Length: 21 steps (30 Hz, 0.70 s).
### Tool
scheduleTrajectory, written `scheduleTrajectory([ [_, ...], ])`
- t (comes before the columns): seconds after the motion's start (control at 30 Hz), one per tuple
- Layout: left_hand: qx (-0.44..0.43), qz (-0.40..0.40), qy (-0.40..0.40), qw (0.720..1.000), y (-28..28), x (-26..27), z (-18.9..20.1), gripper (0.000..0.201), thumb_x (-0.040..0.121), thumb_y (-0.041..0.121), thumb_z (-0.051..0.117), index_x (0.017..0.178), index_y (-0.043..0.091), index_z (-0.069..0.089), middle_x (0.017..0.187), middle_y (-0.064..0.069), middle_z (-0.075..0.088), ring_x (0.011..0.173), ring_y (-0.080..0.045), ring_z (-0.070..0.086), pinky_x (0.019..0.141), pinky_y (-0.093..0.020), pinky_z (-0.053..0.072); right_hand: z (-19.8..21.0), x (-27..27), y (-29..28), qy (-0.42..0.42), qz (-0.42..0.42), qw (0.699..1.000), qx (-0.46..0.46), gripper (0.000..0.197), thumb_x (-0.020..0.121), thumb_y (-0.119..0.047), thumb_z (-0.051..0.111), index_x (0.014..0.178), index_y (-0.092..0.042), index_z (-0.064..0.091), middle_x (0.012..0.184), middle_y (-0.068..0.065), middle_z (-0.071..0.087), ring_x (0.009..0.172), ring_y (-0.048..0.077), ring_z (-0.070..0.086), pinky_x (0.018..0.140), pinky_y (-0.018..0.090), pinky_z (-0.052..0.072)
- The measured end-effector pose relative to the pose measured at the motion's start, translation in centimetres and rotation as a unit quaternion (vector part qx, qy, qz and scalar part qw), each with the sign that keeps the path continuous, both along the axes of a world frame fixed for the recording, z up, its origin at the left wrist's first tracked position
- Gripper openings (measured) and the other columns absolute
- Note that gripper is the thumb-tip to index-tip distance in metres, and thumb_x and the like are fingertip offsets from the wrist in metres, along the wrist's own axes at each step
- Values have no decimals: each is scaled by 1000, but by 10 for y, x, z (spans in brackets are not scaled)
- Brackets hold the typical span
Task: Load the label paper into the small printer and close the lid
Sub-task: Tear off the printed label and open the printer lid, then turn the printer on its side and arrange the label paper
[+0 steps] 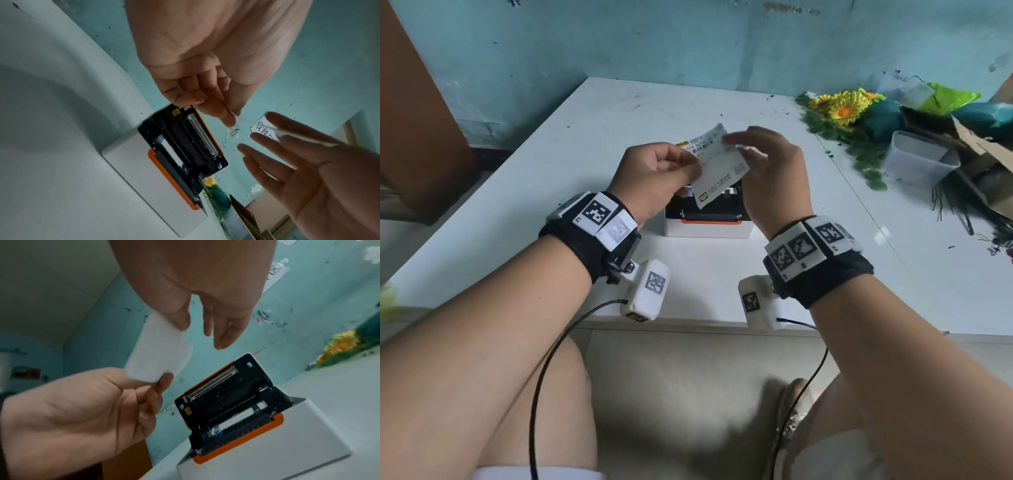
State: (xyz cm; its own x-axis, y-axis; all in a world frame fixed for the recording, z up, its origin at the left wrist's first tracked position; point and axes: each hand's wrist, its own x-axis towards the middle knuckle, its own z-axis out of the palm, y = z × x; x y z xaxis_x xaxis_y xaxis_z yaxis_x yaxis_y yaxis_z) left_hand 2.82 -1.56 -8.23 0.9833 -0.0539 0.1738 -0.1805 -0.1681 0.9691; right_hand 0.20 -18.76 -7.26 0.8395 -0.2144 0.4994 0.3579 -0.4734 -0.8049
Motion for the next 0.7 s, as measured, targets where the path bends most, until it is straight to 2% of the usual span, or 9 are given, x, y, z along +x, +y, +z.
scheduleTrajectory([
  [0.1, 10, 16, -8, 1000, -5, 5, -5, 13, 93, 6, 76, 105, 3, 75, 78, -1, 74, 48, 0, 62, 49, -11, 46, 9, -1, -5, 62, 8, 986, 158, 30, 111, -23, 42, 120, -15, 70, 119, 3, 73, 95, 19, 78, 90, 51, 64],
  [0.13, 12, 17, -10, 1000, -6, 6, -6, 11, 92, 6, 76, 102, 6, 76, 75, 0, 74, 49, -2, 62, 50, -13, 47, 11, -1, -8, 91, 20, 978, 187, 31, 111, -31, 42, 122, -16, 67, 117, 5, 73, 94, 24, 78, 88, 51, 65],
  [0.2, 1, 19, -11, 1000, -10, 8, -8, 8, 92, 5, 75, 97, 11, 77, 71, 3, 74, 52, -5, 63, 52, -17, 49, 10, -1, -13, 136, 19, 978, 154, 31, 103, -41, 55, 125, -21, 64, 113, 3, 75, 95, 23, 78, 84, 49, 66],
  [0.3, -12, 17, -9, 1000, -18, 9, -9, 15, 92, 3, 70, 94, 16, 77, 72, 5, 76, 59, -6, 69, 57, -21, 55, 2, -1, -25, 185, -22, 980, 76, 38, 89, -18, 70, 127, -20, 66, 102, 0, 78, 81, 11, 76, 71, 31, 63],
  [0.4, -1, -6, -6, 1000, -28, 8, -9, 16, 94, 4, 67, 97, 16, 77, 82, 5, 79, 66, -7, 74, 59, -21, 56, 0, -1, -40, 191, -62, 978, 59, 30, 83, -8, 65, 108, -21, 76, 86, -1, 81, 65, 8, 72, 66, 28, 61],
  [0.53, 23, -33, 3, 999, -42, 6, -12, 16, 97, 7, 63, 103, 10, 78, 104, 0, 82, 74, -9, 76, 61, -20, 57, -5, 7, -65, 176, -142, 971, 74, 31, 94, -11, 53, 115, -21, 74, 88, -7, 74, 70, 11, 72, 61, 27, 59],
  [0.6, 38, -40, 5, 998, -49, 5, -14, 16, 98, 8, 62, 104, 9, 78, 108, -2, 81, 77, -11, 76, 66, -21, 60, -11, 14, -82, 184, -177, 962, 98, 34, 96, -9, 52, 118, -19, 75, 88, -6, 71, 76, 16, 74, 73, 32, 66],
  [0.67, 51, -34, 3, 998, -55, 7, -19, 17, 97, 4, 61, 103, 10, 76, 109, -3, 79, 83, -14, 77, 73, -19, 58, -14, 18, -94, 215, -199, 948, 124, 35, 97, -7, 54, 122, -16, 76, 101, 2, 76, 85, 21, 75, 80, 36, 67],
  [0.7, 62, -24, -1, 998, -57, 10, -21, 19, 95, 3, 62, 102, 12, 76, 109, -3, 79, 89, -16, 77, 77, -17, 57, -17, 19, -100, 238, -201, 945, 96, 34, 98, -9, 56, 126, -14, 75, 112, 7, 77, 91, 23, 74, 78, 32, 64],
])
